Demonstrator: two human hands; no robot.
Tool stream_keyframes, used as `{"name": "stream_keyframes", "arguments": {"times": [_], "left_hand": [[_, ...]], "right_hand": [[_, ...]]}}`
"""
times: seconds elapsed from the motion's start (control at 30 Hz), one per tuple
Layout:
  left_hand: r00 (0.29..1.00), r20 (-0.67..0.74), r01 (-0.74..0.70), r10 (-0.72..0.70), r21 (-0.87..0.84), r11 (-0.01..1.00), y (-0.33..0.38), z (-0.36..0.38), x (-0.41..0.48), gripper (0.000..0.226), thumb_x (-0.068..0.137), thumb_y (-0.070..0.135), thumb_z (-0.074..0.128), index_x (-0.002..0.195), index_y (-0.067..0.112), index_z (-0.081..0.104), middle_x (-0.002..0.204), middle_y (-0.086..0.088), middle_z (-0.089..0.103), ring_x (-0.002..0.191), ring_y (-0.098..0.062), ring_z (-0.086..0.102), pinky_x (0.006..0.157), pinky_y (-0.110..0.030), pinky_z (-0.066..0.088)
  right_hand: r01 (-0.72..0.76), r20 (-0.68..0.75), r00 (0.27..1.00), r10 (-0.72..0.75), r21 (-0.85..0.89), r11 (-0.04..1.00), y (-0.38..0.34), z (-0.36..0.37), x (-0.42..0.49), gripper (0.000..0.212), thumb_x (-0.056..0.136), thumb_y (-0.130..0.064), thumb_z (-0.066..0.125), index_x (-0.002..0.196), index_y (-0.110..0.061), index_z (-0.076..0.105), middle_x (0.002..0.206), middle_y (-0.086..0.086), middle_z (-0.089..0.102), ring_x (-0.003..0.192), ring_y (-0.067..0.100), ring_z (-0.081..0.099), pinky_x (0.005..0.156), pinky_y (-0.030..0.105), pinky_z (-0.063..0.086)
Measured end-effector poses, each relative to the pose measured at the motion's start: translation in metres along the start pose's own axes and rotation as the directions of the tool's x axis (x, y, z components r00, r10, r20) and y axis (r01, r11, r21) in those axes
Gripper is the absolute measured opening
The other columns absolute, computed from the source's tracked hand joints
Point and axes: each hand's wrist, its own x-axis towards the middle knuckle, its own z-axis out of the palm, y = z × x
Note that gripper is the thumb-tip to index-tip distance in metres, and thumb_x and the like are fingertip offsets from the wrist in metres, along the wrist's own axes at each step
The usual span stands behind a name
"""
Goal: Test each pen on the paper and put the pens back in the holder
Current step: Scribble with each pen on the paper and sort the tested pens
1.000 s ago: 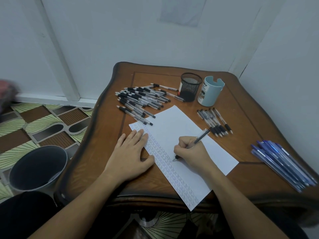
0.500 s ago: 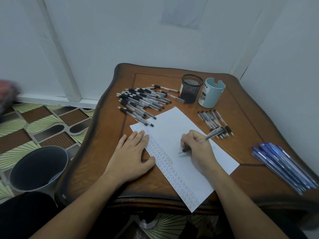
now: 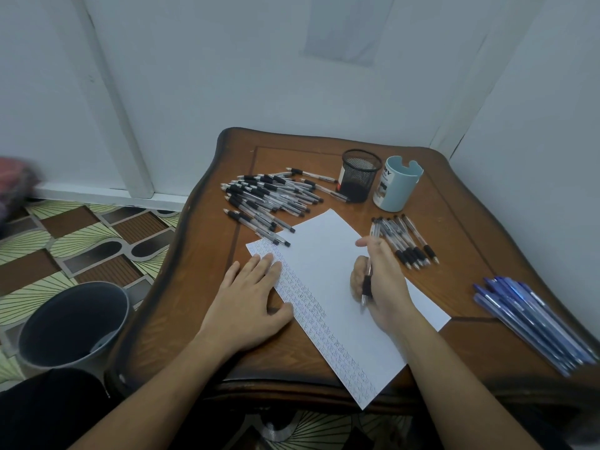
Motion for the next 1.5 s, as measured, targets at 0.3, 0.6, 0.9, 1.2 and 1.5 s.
{"name": "stream_keyframes", "arguments": {"times": [0.3, 0.6, 0.9, 1.2, 1.5], "left_hand": [[1.0, 0.002, -0.005, 0.005, -0.021, 1.0, -0.001, 0.0, -0.001, 0.089, 0.073, 0.068, 0.007, 0.153, 0.03, 0.014, 0.161, 0.009, 0.003, 0.148, -0.009, -0.003, 0.116, -0.033, -0.011], [1.0, -0.005, 0.003, -0.003, -0.01, 1.0, 0.0, -0.001, 0.0, 0.089, 0.073, 0.068, 0.004, 0.153, 0.032, 0.01, 0.161, 0.01, -0.001, 0.147, -0.007, -0.007, 0.117, -0.033, -0.011], [1.0, -0.012, 0.001, -0.002, -0.018, 1.0, -0.001, 0.001, 0.0, 0.087, 0.075, 0.068, 0.007, 0.154, 0.031, 0.009, 0.161, 0.01, -0.003, 0.147, -0.008, -0.008, 0.116, -0.032, -0.014], [1.0, -0.007, -0.001, 0.001, -0.022, 1.0, -0.003, 0.0, 0.0, 0.085, 0.077, 0.068, 0.01, 0.153, 0.031, 0.009, 0.161, 0.01, -0.003, 0.147, -0.008, -0.008, 0.117, -0.033, -0.014], [1.0, 0.012, -0.003, 0.003, -0.004, 1.0, -0.004, 0.0, 0.0, 0.087, 0.075, 0.069, 0.006, 0.154, 0.032, 0.006, 0.161, 0.01, -0.005, 0.147, -0.008, -0.009, 0.117, -0.034, -0.013]], "right_hand": [[-0.088, -0.157, 0.987, -0.029, -0.687, 0.721, -0.055, -0.055, 0.054, 0.02, 0.104, -0.021, 0.044, 0.103, -0.019, 0.063, 0.094, 0.006, 0.06, 0.071, 0.019, 0.052, 0.057, 0.031, 0.042], [-0.113, -0.135, 0.982, -0.136, -0.982, 0.153, -0.049, -0.077, 0.099, 0.033, 0.098, -0.02, 0.053, 0.129, -0.011, 0.061, 0.121, 0.012, 0.064, 0.102, 0.026, 0.061, 0.078, 0.033, 0.05], [0.175, 0.07, 0.98, -0.187, -0.757, 0.63, -0.023, 0.03, 0.109, 0.02, 0.098, -0.025, 0.056, 0.11, -0.031, 0.071, 0.122, -0.004, 0.062, 0.116, 0.02, 0.053, 0.104, 0.041, 0.039], [0.109, -0.01, 0.978, -0.209, -0.826, 0.553, -0.016, 0.081, 0.135, 0.01, 0.097, -0.027, 0.06, 0.095, -0.031, 0.069, 0.115, -0.001, 0.063, 0.112, 0.023, 0.052, 0.089, 0.039, 0.025], [0.126, -0.057, 0.986, -0.155, -0.35, 0.928, -0.053, 0.047, 0.113, 0.005, 0.097, -0.02, 0.06, 0.093, -0.019, 0.064, 0.094, -0.002, 0.065, 0.094, 0.015, 0.059, 0.074, 0.026, 0.045]]}}
